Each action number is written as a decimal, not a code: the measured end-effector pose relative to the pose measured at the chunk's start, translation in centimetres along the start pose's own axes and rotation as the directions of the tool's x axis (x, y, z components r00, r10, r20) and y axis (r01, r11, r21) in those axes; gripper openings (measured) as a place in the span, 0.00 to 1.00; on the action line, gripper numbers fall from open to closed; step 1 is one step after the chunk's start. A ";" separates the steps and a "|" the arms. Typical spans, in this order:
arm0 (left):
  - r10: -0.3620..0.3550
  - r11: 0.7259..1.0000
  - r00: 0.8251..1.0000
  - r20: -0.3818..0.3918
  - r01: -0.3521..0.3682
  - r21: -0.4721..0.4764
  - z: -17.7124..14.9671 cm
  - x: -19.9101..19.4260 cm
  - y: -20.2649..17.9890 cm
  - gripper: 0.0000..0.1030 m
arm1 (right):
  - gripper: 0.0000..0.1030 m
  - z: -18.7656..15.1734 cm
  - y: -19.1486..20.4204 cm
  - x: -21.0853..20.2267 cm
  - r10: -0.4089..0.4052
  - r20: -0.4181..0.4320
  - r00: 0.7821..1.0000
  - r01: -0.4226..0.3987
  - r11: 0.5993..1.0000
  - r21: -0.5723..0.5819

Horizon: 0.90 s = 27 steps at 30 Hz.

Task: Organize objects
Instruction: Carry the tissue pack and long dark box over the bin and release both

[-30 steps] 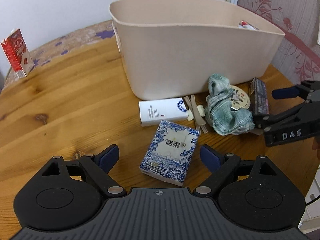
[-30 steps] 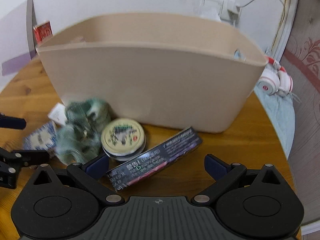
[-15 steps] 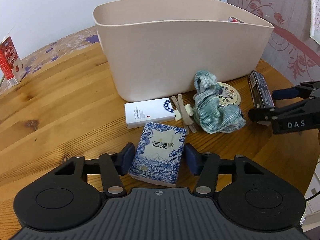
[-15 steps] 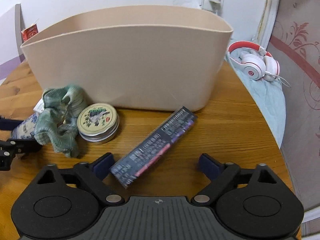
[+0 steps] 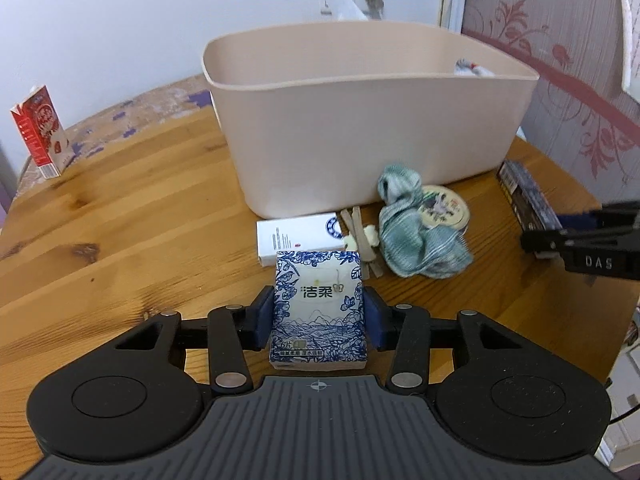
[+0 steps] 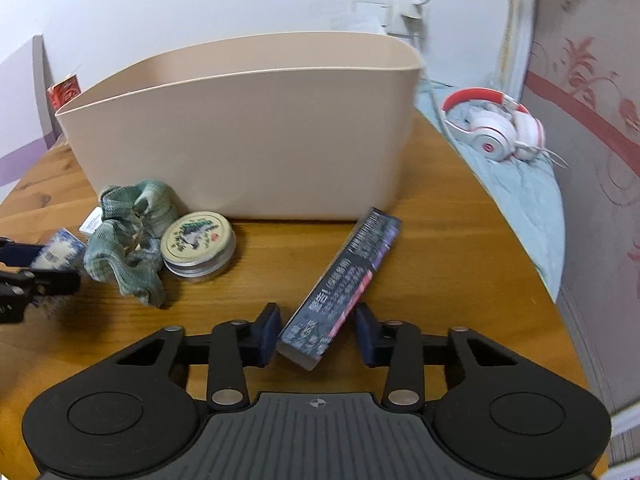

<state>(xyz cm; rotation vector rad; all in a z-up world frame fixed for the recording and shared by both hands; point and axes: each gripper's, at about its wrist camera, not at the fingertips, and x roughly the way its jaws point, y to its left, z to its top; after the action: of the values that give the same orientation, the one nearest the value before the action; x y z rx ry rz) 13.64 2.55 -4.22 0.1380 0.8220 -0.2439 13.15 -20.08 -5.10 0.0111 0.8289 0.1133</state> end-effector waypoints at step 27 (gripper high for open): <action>0.029 1.000 0.974 0.225 -0.027 -0.015 3.2 -7.7 -1.6 0.45 | 0.21 1.4 0.1 -10.0 0.074 0.246 0.966 -0.073 0.997 -0.013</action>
<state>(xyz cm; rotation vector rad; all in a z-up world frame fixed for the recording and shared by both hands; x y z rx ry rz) 10.42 1.52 3.58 0.1085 0.5951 -0.2236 7.45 -20.94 3.22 0.0512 0.5791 0.1800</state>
